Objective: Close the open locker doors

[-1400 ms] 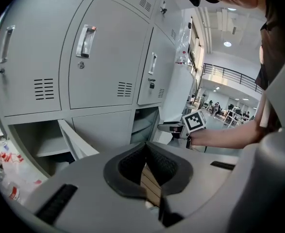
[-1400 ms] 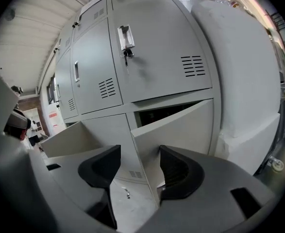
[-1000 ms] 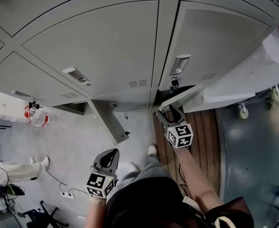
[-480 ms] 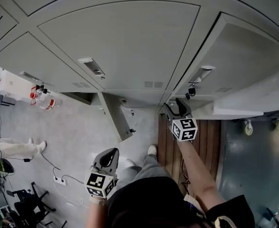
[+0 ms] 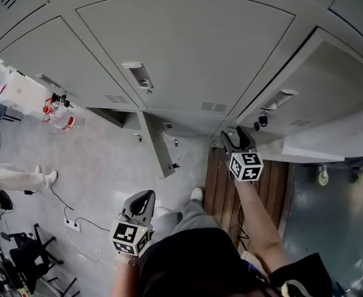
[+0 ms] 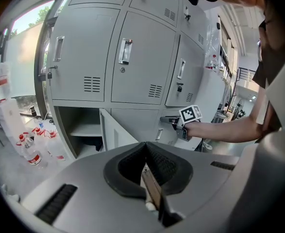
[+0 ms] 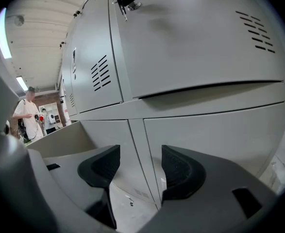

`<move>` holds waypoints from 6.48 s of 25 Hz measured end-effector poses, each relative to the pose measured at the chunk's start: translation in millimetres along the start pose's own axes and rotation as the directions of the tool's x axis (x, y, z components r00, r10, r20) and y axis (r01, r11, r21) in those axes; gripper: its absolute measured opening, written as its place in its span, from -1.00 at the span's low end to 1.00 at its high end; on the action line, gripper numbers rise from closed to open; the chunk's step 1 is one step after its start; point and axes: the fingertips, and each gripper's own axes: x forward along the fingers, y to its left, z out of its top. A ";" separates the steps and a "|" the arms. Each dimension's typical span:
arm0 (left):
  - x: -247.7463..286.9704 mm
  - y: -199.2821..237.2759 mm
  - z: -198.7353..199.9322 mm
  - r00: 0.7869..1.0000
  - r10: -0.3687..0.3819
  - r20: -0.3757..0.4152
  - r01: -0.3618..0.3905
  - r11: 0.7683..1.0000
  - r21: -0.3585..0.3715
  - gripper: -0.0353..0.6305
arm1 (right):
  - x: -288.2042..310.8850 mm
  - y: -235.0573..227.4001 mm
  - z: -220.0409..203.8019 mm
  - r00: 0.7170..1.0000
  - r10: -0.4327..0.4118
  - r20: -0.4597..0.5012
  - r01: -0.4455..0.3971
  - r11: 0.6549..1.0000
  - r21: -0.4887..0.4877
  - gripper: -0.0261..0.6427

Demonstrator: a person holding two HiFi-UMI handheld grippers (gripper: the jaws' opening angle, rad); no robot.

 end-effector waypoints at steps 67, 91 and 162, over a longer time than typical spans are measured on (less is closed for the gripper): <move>-259.4 223.0 -141.6 0.932 0.349 0.096 -0.313 0.911 -0.269 -0.84 | 65.9 487.9 -85.2 0.822 0.495 -0.283 -0.561 0.788 -0.252 -0.09; -237.5 319.0 -96.5 0.823 0.567 0.024 -0.503 0.749 -0.430 -0.84 | 254.1 516.4 -8.3 0.775 0.556 -0.301 -0.629 0.725 -0.280 -0.09; -320.5 325.6 -29.3 0.722 0.610 0.326 -0.507 0.788 -0.350 -0.84 | -28.8 697.9 142.4 0.214 0.977 -0.005 -0.855 0.185 -0.485 -0.78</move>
